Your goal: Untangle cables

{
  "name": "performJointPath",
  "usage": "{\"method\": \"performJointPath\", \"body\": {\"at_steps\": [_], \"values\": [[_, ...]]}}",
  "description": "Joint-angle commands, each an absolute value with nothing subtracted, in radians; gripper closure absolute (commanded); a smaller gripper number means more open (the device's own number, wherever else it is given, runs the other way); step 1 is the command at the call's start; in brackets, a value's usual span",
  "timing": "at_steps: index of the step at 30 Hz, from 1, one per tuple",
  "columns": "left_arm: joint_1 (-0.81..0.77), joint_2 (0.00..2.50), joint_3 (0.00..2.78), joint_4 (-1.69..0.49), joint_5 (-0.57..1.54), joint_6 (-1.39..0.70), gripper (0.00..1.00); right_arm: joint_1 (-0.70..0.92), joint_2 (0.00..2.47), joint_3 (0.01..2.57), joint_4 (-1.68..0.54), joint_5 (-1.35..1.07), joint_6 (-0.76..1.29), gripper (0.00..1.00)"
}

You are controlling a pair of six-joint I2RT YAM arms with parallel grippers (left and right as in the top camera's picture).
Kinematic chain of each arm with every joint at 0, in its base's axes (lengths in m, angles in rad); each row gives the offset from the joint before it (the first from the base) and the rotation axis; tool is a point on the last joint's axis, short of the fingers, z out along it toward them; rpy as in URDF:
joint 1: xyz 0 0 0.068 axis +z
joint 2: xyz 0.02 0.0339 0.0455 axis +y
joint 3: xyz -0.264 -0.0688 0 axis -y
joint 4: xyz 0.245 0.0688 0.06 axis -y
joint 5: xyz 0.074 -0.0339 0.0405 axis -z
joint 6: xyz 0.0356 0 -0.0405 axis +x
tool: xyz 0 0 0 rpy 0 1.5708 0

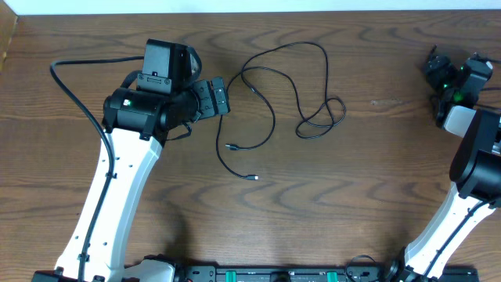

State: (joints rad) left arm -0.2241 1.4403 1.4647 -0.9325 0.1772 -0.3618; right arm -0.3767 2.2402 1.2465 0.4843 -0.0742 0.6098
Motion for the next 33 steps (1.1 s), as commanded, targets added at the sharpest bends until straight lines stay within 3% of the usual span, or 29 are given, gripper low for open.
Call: {"method": "performJointPath", "body": {"at_steps": [1, 16, 33], "values": [[-0.22, 1.444, 1.477, -0.935, 0.171, -0.353, 0.03, -0.387, 2.298, 1.248, 0.467, -0.055, 0.677, 0.01], [-0.22, 1.444, 1.477, -0.934, 0.171, -0.353, 0.03, -0.47, 2.288, 1.248, 0.35, -0.293, 0.676, 0.01], [-0.22, 1.444, 1.477, -0.946, 0.171, -0.353, 0.03, -0.53, 2.008, 1.248, -0.039, -0.201, 0.458, 0.01]]}}
